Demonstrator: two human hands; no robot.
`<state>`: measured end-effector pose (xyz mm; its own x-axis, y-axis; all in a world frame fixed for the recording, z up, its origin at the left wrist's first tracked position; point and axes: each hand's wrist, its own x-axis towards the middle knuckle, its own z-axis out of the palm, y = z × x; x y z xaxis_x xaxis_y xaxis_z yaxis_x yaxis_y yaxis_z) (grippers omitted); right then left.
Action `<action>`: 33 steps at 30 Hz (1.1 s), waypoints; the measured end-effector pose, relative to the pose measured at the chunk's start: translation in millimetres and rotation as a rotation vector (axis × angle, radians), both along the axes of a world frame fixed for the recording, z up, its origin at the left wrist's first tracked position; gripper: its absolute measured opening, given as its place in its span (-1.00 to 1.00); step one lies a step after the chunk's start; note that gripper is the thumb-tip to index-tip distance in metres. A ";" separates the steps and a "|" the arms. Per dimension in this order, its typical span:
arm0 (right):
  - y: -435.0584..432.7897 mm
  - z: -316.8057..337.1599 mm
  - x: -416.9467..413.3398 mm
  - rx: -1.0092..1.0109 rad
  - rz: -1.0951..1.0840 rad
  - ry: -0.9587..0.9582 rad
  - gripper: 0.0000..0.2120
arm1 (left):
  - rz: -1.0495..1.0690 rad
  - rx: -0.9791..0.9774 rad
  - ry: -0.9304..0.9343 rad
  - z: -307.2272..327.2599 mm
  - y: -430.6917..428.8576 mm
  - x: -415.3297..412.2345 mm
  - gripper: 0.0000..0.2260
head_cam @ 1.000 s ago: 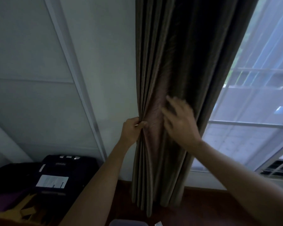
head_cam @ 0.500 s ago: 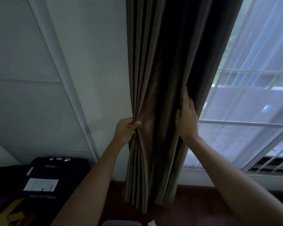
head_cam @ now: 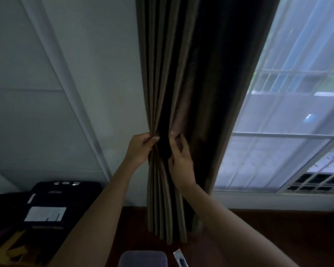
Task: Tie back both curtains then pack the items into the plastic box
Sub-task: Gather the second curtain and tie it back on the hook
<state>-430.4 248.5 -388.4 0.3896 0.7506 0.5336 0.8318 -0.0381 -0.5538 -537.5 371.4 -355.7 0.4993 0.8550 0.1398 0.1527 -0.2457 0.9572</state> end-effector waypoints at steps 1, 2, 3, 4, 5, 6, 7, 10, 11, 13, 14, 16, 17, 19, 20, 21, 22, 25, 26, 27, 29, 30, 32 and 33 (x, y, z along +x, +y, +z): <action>1.3 0.1 -2.9 0.001 -0.001 -0.003 -0.26 | -0.001 -0.018 -0.005 0.8 -1.5 -0.4 -0.52; 3.0 -1.0 -4.6 -0.005 -0.001 -0.010 -0.27 | 0.002 -0.023 -0.015 2.3 -2.9 -0.5 -0.56; 4.6 -3.2 -6.2 -0.015 0.002 -0.025 -0.27 | 0.006 -0.025 -0.021 3.6 -4.7 -0.9 -0.63; 5.8 -7.6 -7.8 -0.027 0.011 -0.036 -0.27 | 0.007 -0.024 -0.030 3.7 -6.0 -1.0 -0.70; 6.4 -12.7 -8.4 -0.037 0.017 -0.042 -0.26 | 0.014 -0.017 -0.035 3.9 -7.5 -1.1 -0.74; 7.4 -17.4 -8.9 -0.031 0.018 -0.050 -0.25 | 0.020 -0.008 -0.037 3.5 -8.2 0.0 -0.75; 8.3 -20.9 -10.0 -0.025 0.013 -0.052 -0.24 | 0.018 -0.005 -0.037 4.1 -10.3 1.7 -0.76; 12.8 -21.2 -18.6 -0.010 0.008 -0.016 -0.29 | 0.016 -0.011 -0.039 3.4 -15.9 6.0 -0.76; 14.1 -21.4 -21.1 -0.005 0.008 -0.018 -0.29 | 0.015 -0.010 -0.040 3.3 -17.0 6.9 -0.76; 15.3 -24.8 -21.6 0.003 -0.002 -0.054 -0.24 | 0.016 -0.015 -0.041 3.1 -18.2 7.5 -0.78; 15.6 -29.4 -20.2 -0.009 0.008 -0.055 -0.24 | 0.019 -0.023 -0.046 4.7 -19.4 7.3 -0.80; 15.4 -37.6 -20.1 -0.069 0.030 -0.068 -0.39 | 0.022 -0.043 -0.050 7.4 -23.6 7.9 -0.82; 16.0 -41.8 -20.5 -0.072 0.031 -0.047 -0.45 | 0.025 -0.032 -0.043 6.8 -25.4 8.6 -0.79; 16.1 -42.4 -24.3 -0.063 -0.028 -0.037 -0.42 | 0.035 0.012 -0.038 5.4 -32.3 8.5 -0.79; 16.7 -43.7 -25.1 -0.054 -0.031 -0.034 -0.37 | 0.055 0.033 -0.045 5.0 -36.0 8.3 -0.82; 16.6 -45.0 -24.4 -0.052 -0.018 -0.061 -0.33 | 0.074 0.053 -0.049 3.6 -37.9 8.6 -0.82; 16.1 -44.1 -21.9 -0.057 -0.002 -0.072 -0.32 | 0.084 0.067 -0.042 5.0 -40.6 9.3 -0.78; 11.1 -37.0 -10.8 -0.089 0.049 -0.088 -0.36 | 0.076 0.153 0.027 8.8 -41.3 11.9 -0.73; 8.9 -31.1 -7.4 -0.105 0.074 -0.075 -0.39 | 0.081 0.212 0.063 9.2 -38.6 13.0 -0.73; 5.9 -22.8 -3.5 -0.113 0.099 -0.071 -0.42 | 0.093 0.271 0.099 8.7 -34.4 14.1 -0.71; -3.6 3.4 6.1 -0.032 0.085 -0.138 -0.48 | 0.103 0.346 0.156 7.9 -27.5 15.6 -0.71; -8.6 19.9 12.7 0.076 0.022 -0.188 -0.53 | 0.095 0.356 0.169 7.3 -25.9 16.0 -0.74; -17.4 55.9 31.9 0.365 -0.156 -0.252 -0.56 | 0.070 0.330 0.165 7.4 -23.7 17.0 -0.81; -20.3 75.3 42.7 0.469 -0.243 -0.233 -0.52 | 0.060 0.310 0.162 8.3 -23.3 17.3 -0.83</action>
